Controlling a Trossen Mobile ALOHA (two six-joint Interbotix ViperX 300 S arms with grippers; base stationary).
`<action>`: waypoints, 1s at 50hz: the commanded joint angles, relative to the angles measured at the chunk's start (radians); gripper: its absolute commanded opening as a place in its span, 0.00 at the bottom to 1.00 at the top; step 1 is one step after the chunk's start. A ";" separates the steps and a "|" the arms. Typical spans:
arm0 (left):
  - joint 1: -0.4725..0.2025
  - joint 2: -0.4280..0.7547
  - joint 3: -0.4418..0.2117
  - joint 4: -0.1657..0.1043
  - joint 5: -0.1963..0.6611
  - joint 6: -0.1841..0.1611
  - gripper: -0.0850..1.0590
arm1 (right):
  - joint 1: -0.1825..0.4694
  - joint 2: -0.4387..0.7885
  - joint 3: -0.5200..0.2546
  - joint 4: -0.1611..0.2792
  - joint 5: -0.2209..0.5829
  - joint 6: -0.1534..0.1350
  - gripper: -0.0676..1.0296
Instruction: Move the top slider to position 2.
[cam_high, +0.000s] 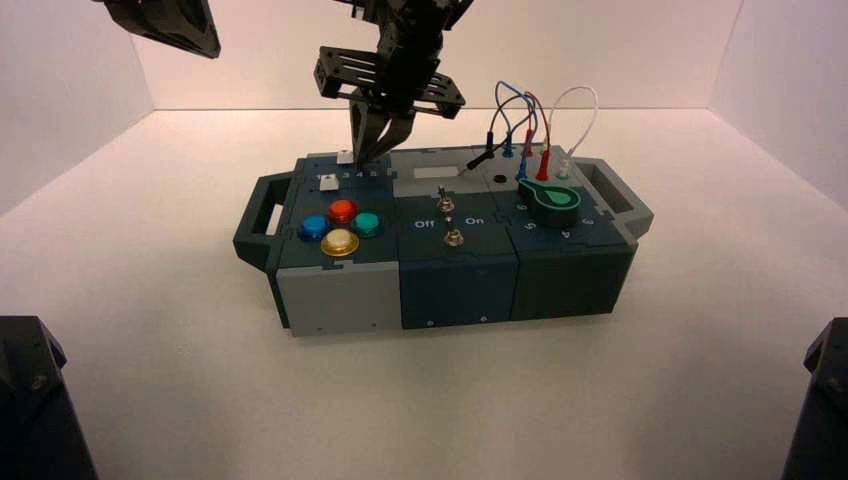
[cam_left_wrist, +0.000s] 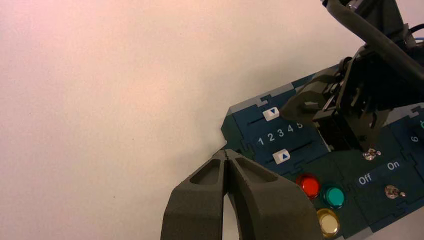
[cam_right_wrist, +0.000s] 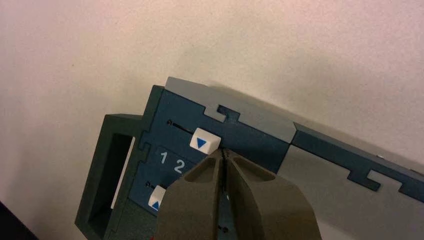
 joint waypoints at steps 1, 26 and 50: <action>-0.002 -0.009 -0.034 0.002 -0.005 0.003 0.05 | 0.009 -0.015 -0.034 0.003 -0.003 0.002 0.04; -0.002 -0.009 -0.035 0.000 -0.005 0.003 0.05 | 0.009 -0.012 -0.040 0.003 0.002 0.002 0.04; -0.002 -0.009 -0.034 0.000 -0.003 0.005 0.05 | 0.011 0.002 -0.060 0.009 0.011 0.002 0.04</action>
